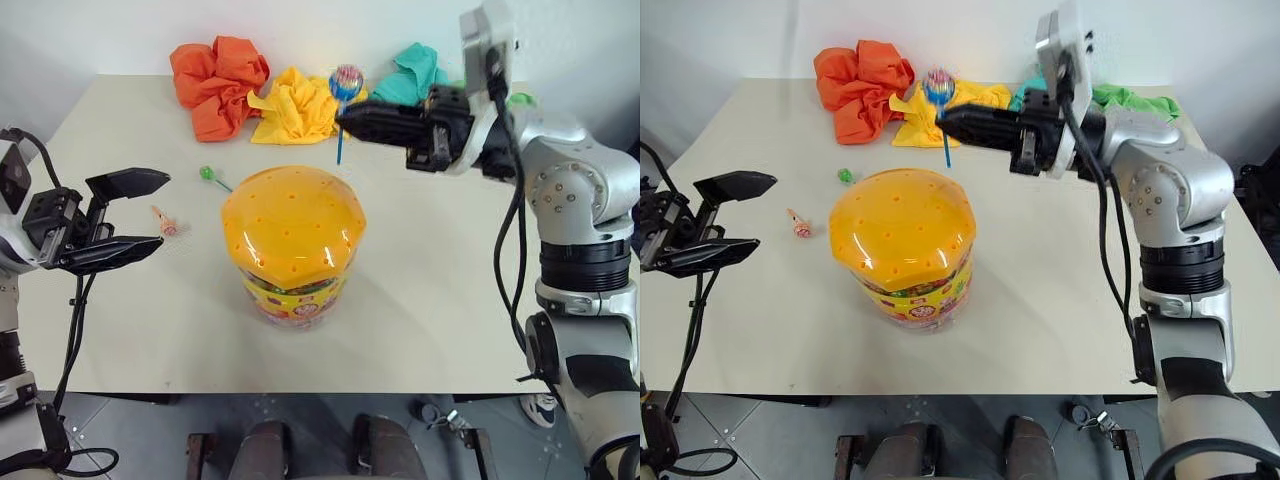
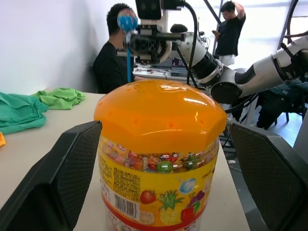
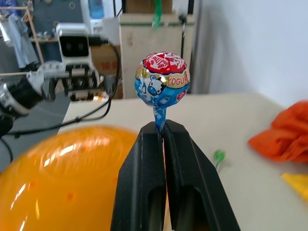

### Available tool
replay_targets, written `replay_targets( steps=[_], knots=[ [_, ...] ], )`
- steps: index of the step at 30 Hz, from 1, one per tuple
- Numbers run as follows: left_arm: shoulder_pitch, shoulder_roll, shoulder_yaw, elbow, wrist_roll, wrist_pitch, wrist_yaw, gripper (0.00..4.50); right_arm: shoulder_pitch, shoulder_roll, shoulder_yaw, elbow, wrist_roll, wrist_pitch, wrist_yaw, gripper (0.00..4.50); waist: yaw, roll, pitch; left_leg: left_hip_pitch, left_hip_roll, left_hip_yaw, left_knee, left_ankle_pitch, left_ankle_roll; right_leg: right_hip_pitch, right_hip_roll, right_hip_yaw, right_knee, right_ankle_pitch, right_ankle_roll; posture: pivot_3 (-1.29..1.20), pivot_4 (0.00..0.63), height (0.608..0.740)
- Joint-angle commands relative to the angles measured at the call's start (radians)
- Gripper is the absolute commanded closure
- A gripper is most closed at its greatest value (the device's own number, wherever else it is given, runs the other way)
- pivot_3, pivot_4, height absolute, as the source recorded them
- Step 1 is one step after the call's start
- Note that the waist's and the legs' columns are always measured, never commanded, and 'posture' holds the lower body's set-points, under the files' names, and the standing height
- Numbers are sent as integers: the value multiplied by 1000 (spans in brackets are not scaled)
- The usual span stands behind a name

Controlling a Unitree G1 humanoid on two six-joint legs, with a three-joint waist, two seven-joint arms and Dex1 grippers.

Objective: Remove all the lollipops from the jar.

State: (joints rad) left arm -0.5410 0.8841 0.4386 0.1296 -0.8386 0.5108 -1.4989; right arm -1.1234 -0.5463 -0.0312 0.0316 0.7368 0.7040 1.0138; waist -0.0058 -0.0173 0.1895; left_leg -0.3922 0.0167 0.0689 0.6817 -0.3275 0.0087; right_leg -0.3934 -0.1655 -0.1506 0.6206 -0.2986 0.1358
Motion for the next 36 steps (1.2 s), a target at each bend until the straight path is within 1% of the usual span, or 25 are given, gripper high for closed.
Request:
replay_targets(
  steps=[1,4,6,7,10,13,15,19,22,27,30,31,36],
  knots=[
    [-25,17,-6,1,-2,-11,-11,0,-56,-41,-81,-36,32,34,-38,4473,1,0,0,0,0,0,0,0,0,0,0,0,0,0,0,0,150,740],
    [-29,24,-18,14,3,-15,-21,0,-43,-164,-74,-70,8,119,-22,4473,4,0,0,0,0,0,0,0,0,0,0,0,0,0,0,0,150,740],
    [-29,26,-22,19,7,-17,-24,0,-30,-215,-70,-83,11,161,-20,4473,4,0,0,-1,0,0,0,0,0,0,0,0,0,0,0,0,150,740],
    [-25,27,-25,22,11,-17,-24,0,0,-270,-71,-95,7,211,-28,4473,3,0,0,-1,0,0,0,0,0,0,0,1,0,0,0,0,150,740],
    [-11,32,-34,30,22,-19,-27,0,139,-410,-85,-146,2,394,-95,4473,5,0,0,-1,0,0,-1,0,0,0,0,0,0,0,0,0,150,740],
    [-2,39,-40,30,22,-19,-39,0,298,-469,-111,-216,21,500,-147,4473,5,0,0,-1,0,1,-1,0,0,0,0,1,-2,0,0,0,150,740],
    [4,48,-43,34,23,-20,-49,0,384,-470,-137,-247,34,562,-183,4473,2,1,1,-1,0,2,-1,0,0,-1,0,1,-2,0,0,0,150,740],
    [27,83,-59,51,47,-36,-78,0,559,-408,-151,-297,8,627,-296,4473,1,2,1,0,1,4,-1,0,0,-1,0,3,-1,0,0,0,150,740],
    [45,99,-61,59,58,-48,-75,0,599,-339,-156,-284,-17,642,-379,4473,3,3,1,1,1,5,-1,0,0,-1,0,4,-1,0,0,0,150,740],
    [83,105,-51,44,66,-52,-42,0,638,-274,-137,-251,-55,607,-430,4473,5,3,2,0,0,5,-1,0,0,-2,0,4,-1,0,0,0,150,740],
    [101,100,-34,25,58,-57,-22,0,650,-263,-126,-233,-77,582,-433,3822,7,3,2,0,0,5,-1,0,0,-2,0,4,-1,0,0,0,150,740],
    [106,100,-30,19,56,-55,-16,0,653,-263,-124,-228,-81,575,-431,3531,7,3,2,0,0,5,-1,0,0,-2,0,4,-1,0,0,0,150,740],
    [110,102,-13,-10,55,-40,39,0,695,-276,-152,-247,-75,539,-396,1843,5,3,2,0,0,5,-1,0,0,-2,0,4,-1,0,0,0,150,740]
  ],
)
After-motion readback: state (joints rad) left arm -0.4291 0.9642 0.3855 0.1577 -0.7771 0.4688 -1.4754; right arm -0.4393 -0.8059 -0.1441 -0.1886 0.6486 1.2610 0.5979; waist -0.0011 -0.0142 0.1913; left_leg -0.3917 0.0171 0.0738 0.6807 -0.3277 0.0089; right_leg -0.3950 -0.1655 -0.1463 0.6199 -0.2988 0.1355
